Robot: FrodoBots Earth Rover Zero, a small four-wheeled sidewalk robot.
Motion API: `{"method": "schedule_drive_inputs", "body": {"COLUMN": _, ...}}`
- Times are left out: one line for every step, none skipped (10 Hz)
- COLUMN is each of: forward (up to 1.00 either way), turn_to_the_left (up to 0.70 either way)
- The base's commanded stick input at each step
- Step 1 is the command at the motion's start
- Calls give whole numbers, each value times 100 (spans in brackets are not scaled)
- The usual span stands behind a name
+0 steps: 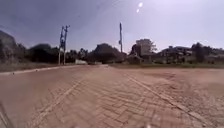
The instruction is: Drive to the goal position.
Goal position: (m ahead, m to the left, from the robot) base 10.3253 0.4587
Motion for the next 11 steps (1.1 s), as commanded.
{"method": "schedule_drive_inputs", "body": {"forward": 30, "turn_to_the_left": 0}}
{"method": "schedule_drive_inputs", "body": {"forward": 30, "turn_to_the_left": 0}}
{"method": "schedule_drive_inputs", "body": {"forward": 30, "turn_to_the_left": 0}}
{"method": "schedule_drive_inputs", "body": {"forward": 30, "turn_to_the_left": 0}}
{"method": "schedule_drive_inputs", "body": {"forward": 30, "turn_to_the_left": 0}}
{"method": "schedule_drive_inputs", "body": {"forward": 30, "turn_to_the_left": 0}}
{"method": "schedule_drive_inputs", "body": {"forward": 30, "turn_to_the_left": 0}}
{"method": "schedule_drive_inputs", "body": {"forward": 30, "turn_to_the_left": 0}}
{"method": "schedule_drive_inputs", "body": {"forward": 30, "turn_to_the_left": 0}}
{"method": "schedule_drive_inputs", "body": {"forward": 30, "turn_to_the_left": 0}}
{"method": "schedule_drive_inputs", "body": {"forward": 30, "turn_to_the_left": 0}}
